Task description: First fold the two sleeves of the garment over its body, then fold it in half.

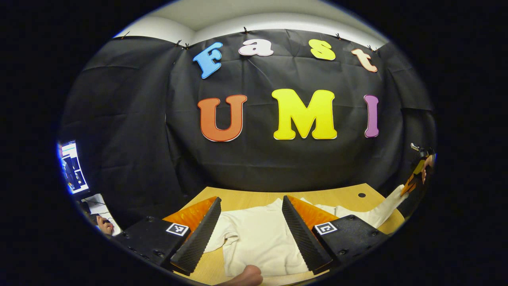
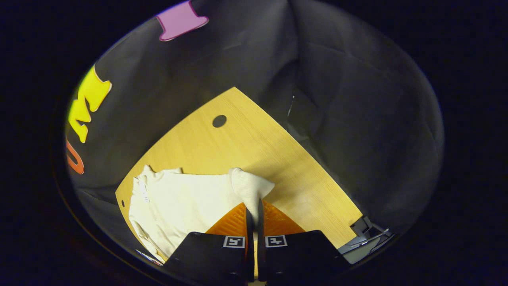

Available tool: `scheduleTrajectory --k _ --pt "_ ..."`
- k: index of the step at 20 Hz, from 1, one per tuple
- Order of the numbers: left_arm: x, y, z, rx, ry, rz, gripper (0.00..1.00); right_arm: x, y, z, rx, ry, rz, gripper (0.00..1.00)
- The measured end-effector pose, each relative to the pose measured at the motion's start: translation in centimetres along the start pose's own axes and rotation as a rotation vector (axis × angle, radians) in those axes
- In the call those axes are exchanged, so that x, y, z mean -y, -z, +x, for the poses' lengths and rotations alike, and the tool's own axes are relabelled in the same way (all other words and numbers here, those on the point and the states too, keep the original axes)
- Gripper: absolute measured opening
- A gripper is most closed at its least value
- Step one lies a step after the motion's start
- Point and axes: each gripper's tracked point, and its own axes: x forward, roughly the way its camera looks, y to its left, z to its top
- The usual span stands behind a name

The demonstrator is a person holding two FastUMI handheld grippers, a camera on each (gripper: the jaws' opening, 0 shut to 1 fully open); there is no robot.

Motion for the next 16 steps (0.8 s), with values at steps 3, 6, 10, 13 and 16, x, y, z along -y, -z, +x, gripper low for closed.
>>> scheduleTrajectory --k 3,6,10,13,16 --pt "-2.0 0.7 0.2 -0.006 -0.007 -0.015 0.99 -4.7 0.4 -1.6 0.016 -0.015 -0.051 0.04" --pt "-4.5 1.3 0.3 -0.005 -0.016 -0.023 0.99 -11.0 1.3 -2.5 0.019 -0.044 -0.114 0.04" --pt "-7.7 2.4 0.2 -0.005 -0.024 -0.024 0.99 -19.3 3.1 -3.5 0.036 -0.079 -0.236 0.04" --pt "-10.0 3.1 0.1 -0.011 -0.033 -0.034 0.99 -26.0 5.5 -4.0 0.027 -0.125 -0.323 0.04" --pt "-12.4 3.7 0.0 -0.018 -0.049 -0.029 0.99 -32.4 8.4 -4.4 0.018 -0.179 -0.403 0.02"
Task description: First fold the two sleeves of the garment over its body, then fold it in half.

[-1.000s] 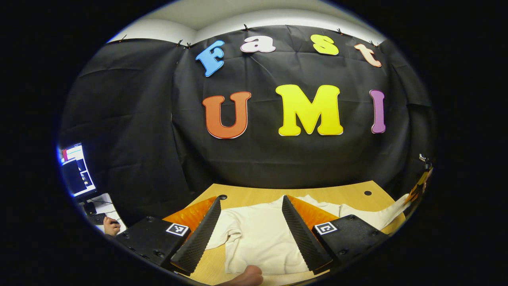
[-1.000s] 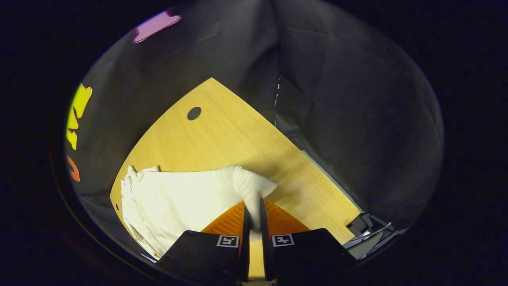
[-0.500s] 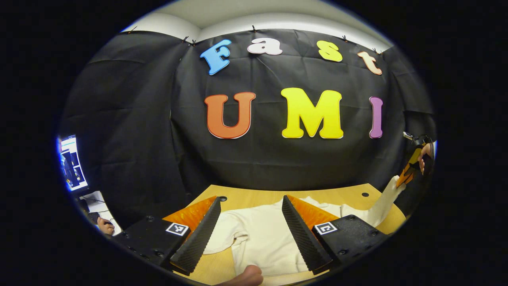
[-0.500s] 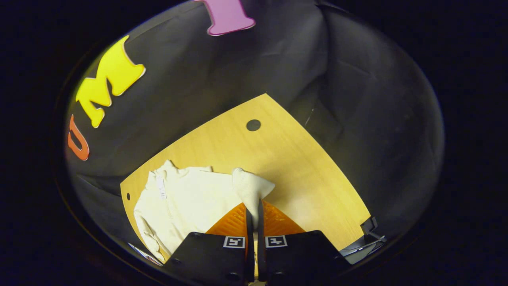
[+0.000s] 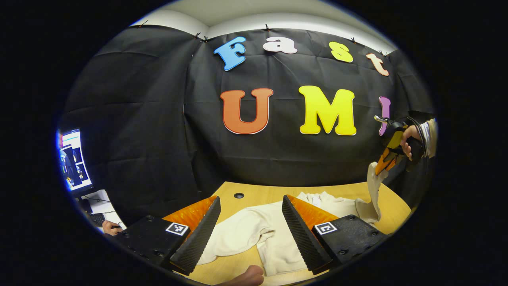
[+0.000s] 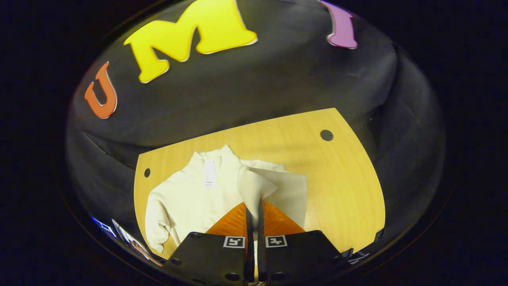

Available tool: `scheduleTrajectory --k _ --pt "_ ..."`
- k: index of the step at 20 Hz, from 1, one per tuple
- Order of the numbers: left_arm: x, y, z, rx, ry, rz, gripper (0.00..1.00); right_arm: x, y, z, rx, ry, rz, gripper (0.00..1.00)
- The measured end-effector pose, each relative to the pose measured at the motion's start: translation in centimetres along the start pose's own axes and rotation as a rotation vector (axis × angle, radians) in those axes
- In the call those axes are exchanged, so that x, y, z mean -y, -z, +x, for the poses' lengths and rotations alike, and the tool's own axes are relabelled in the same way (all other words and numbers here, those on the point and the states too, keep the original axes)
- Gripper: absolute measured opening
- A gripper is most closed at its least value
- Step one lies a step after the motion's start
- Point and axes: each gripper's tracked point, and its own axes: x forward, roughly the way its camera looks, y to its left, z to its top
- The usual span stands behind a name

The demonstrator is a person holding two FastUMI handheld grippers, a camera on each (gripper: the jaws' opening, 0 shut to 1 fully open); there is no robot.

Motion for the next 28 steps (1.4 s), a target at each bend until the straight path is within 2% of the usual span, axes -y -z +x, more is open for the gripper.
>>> scheduleTrajectory --k 2,8,12,18,21,22,23,28 --pt "-1.1 0.4 0.1 -0.007 0.003 0.001 0.99 -4.5 0.3 0.6 0.000 -0.037 -0.047 0.04" --pt "-3.9 2.1 0.6 -0.039 0.022 0.026 0.99 -17.2 2.9 2.7 -0.015 -0.180 -0.164 0.02" --pt "-5.0 4.1 0.8 -0.074 0.034 0.071 0.99 -22.7 5.1 6.0 -0.053 -0.210 -0.208 0.04" --pt "-5.5 7.1 0.8 -0.137 0.044 0.088 0.99 -26.0 10.9 13.5 -0.200 -0.188 -0.177 0.02" --pt "-5.7 9.7 0.6 -0.209 0.021 0.065 0.99 -26.8 12.6 16.9 -0.241 -0.184 -0.127 0.04" --pt "-5.9 10.2 0.5 -0.223 0.010 0.060 0.99 -26.8 12.9 17.8 -0.246 -0.175 -0.127 0.08" --pt "-6.1 10.6 0.4 -0.237 0.002 0.057 0.99 -26.9 13.2 18.4 -0.248 -0.173 -0.135 0.05" --pt "-7.8 12.8 -0.3 -0.290 -0.057 0.047 0.99 -28.1 14.8 19.4 -0.255 -0.190 -0.165 0.12"
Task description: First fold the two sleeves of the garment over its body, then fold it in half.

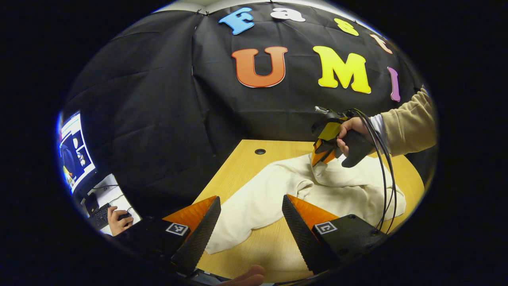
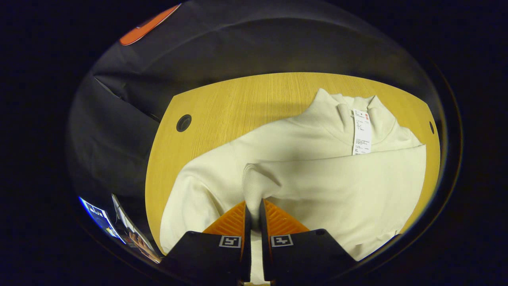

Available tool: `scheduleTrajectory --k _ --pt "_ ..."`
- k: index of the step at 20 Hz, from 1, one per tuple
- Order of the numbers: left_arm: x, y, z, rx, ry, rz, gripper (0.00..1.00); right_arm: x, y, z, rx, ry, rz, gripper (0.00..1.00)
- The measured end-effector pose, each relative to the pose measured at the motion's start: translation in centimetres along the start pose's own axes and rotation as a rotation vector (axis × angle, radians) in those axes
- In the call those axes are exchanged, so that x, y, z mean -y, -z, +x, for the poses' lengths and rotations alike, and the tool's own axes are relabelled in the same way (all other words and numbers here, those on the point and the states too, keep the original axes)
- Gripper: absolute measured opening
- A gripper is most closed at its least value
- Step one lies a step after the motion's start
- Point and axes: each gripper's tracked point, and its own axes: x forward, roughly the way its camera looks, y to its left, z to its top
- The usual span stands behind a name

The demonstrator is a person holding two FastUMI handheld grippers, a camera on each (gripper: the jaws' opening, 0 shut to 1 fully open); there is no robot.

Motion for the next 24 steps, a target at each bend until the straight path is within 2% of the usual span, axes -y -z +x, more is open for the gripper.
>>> scheduleTrajectory --k 1,4,5,6,7,9,11,12,13,14,15,16,17,21,22,23,24 --pt "-0.1 0.5 0.0 -0.015 -0.009 -0.007 0.99 -0.3 0.2 0.4 -0.003 -0.005 -0.006 0.13" --pt "0.0 1.2 -0.1 -0.040 -0.021 -0.028 0.99 -1.8 0.6 0.0 -0.002 -0.057 -0.005 0.24" --pt "0.0 1.4 0.0 -0.045 -0.024 -0.031 0.99 -2.1 0.8 -0.3 -0.006 -0.061 -0.016 0.47" --pt "0.0 1.5 0.1 -0.047 -0.028 -0.032 0.99 -2.2 0.8 -0.3 -0.003 -0.055 -0.030 0.57" --pt "0.1 1.6 0.1 -0.049 -0.032 -0.032 0.99 -2.3 0.8 -0.6 0.003 -0.051 -0.045 0.75" --pt "0.2 1.5 0.0 -0.043 -0.041 -0.030 0.99 -2.7 0.8 -1.2 0.020 -0.060 -0.064 0.77" --pt "0.1 1.3 -0.1 -0.039 -0.048 -0.029 0.99 -3.1 0.6 -2.2 0.039 -0.073 -0.070 0.88" --pt "0.1 1.4 -0.2 -0.037 -0.052 -0.029 0.99 -3.2 0.4 -2.8 0.050 -0.076 -0.072 0.88" --pt "0.2 1.3 -0.4 -0.036 -0.058 -0.031 0.99 -3.2 0.2 -3.4 0.066 -0.080 -0.074 0.84" --pt "0.1 1.2 -0.5 -0.035 -0.062 -0.032 0.99 -3.0 -0.2 -4.3 0.088 -0.080 -0.079 0.90" --pt "0.0 1.2 -0.6 -0.033 -0.073 -0.034 0.99 -2.8 -0.6 -5.6 0.117 -0.080 -0.087 0.90" --pt "-0.3 1.3 -0.6 -0.037 -0.085 -0.040 0.99 -2.7 -1.2 -6.9 0.155 -0.084 -0.098 0.85" --pt "-0.7 1.7 -0.4 -0.048 -0.098 -0.054 0.99 -2.5 -1.9 -8.8 0.197 -0.088 -0.111 0.91" --pt "-2.6 4.8 0.3 -0.143 -0.150 -0.173 0.99 -0.3 -4.4 -17.4 0.388 -0.106 -0.167 0.93" --pt "-2.8 5.7 0.2 -0.171 -0.166 -0.211 0.99 0.6 -4.7 -19.6 0.443 -0.103 -0.183 0.89" --pt "-3.1 6.5 0.3 -0.200 -0.184 -0.242 0.99 1.7 -5.1 -21.9 0.491 -0.095 -0.197 0.95" --pt "-3.6 7.5 0.4 -0.226 -0.212 -0.268 0.99 3.2 -5.2 -23.9 0.536 -0.077 -0.200 0.95"
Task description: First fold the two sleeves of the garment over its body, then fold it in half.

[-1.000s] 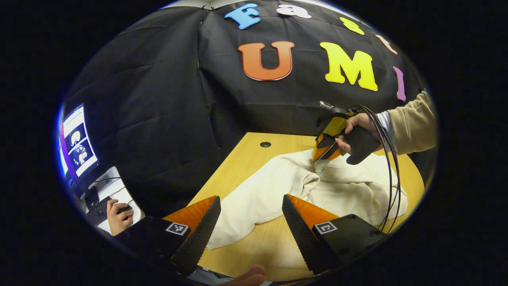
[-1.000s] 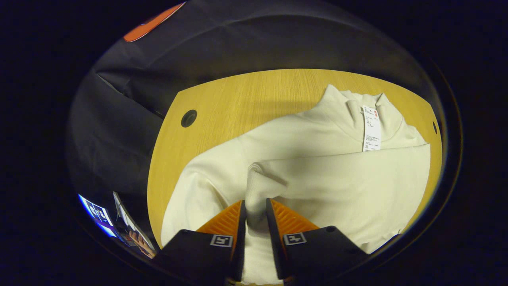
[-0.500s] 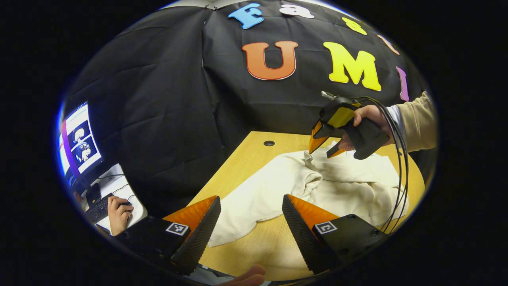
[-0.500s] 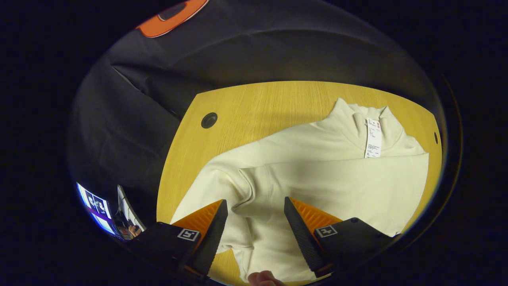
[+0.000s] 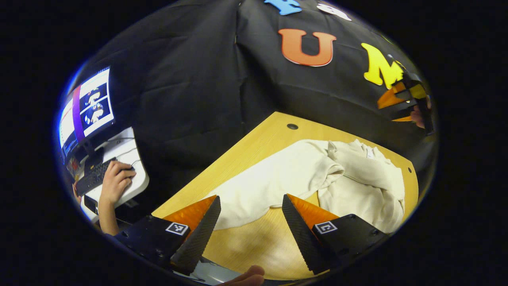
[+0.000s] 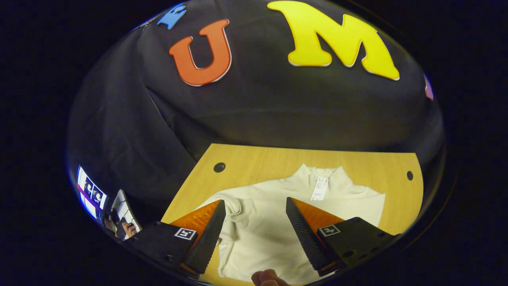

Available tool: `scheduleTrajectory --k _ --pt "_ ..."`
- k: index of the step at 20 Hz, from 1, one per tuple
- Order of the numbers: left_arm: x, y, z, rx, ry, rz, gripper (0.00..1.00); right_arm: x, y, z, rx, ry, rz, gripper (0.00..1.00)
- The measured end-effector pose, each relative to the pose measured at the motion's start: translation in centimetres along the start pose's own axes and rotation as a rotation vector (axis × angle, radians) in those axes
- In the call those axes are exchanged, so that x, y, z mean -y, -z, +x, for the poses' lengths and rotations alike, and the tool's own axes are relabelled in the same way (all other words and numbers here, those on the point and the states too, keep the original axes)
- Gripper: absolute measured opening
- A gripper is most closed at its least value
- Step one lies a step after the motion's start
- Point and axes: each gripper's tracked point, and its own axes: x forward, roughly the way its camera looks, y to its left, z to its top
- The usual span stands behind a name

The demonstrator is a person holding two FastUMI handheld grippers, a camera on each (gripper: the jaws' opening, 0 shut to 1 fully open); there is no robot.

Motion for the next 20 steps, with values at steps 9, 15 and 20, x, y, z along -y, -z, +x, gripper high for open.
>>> scheduleTrajectory --k 9,15,20 --pt "-5.8 5.2 3.6 -0.205 -0.212 -0.132 0.99 9.9 -3.1 -15.3 0.261 0.125 -0.023 0.97" --pt "-5.3 6.2 5.3 -0.303 -0.233 -0.246 0.99 12.4 -4.1 -24.5 0.455 0.219 -0.112 0.96" --pt "-5.6 7.0 6.5 -0.391 -0.248 -0.354 0.99 10.0 -3.3 -28.7 0.546 0.179 -0.132 0.96"
